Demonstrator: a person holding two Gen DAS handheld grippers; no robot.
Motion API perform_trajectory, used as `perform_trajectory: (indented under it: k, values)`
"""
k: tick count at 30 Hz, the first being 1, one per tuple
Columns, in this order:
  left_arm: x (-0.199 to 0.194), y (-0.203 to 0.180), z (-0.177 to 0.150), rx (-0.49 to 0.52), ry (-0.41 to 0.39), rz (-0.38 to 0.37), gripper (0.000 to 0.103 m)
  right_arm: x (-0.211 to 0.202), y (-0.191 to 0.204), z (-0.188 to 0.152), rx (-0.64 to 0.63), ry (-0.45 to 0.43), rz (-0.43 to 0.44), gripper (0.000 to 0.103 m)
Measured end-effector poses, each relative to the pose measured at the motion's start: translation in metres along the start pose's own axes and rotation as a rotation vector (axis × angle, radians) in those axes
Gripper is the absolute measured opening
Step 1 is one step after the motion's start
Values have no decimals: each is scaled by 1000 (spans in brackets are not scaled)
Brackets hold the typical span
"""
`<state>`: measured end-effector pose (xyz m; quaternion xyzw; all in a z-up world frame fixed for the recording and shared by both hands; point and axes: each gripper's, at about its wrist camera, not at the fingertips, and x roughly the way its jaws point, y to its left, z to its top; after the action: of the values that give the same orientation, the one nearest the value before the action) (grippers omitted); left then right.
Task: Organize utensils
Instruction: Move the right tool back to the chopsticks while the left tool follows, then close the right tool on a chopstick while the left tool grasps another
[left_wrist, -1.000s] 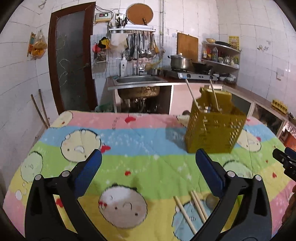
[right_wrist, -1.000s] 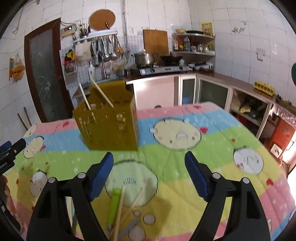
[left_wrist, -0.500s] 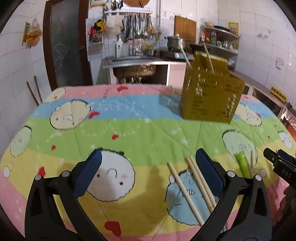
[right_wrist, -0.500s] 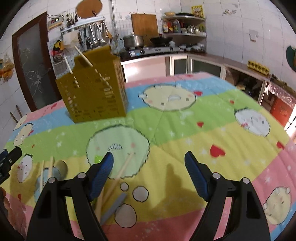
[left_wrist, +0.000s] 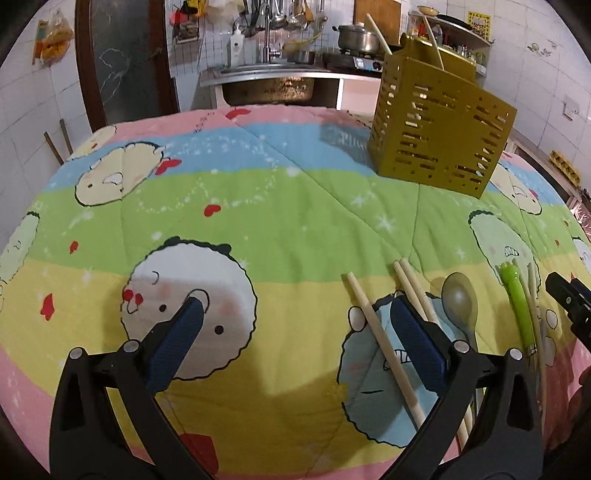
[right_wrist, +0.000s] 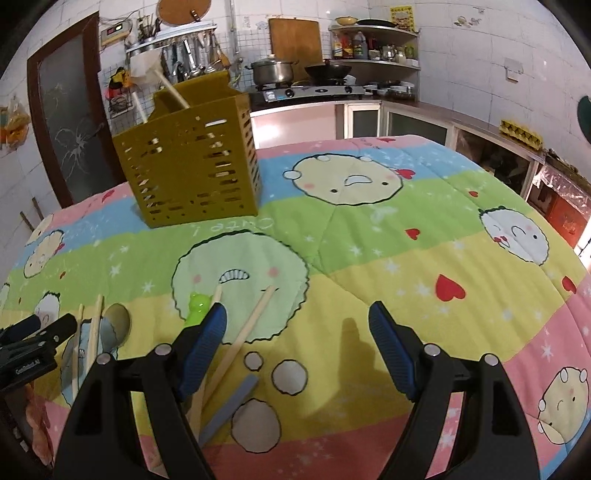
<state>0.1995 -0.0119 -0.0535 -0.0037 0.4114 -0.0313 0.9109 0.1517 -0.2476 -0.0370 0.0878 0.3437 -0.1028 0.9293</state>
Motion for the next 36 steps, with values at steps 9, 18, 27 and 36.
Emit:
perform_trajectory:
  k: [9, 18, 27, 36]
  values:
    - [10, -5, -2, 16, 48, 28, 98, 7, 16, -3, -68, 44, 2, 78]
    - [11, -8, -3, 24, 66, 46, 98, 9, 21, -5, -91, 62, -16, 77]
    - [8, -22, -6, 47, 92, 56, 88, 10, 33, -7, -128, 100, -10, 48]
    - [5, -31, -2, 34, 130, 13, 60, 17, 36, -5, -116, 144, 20, 27]
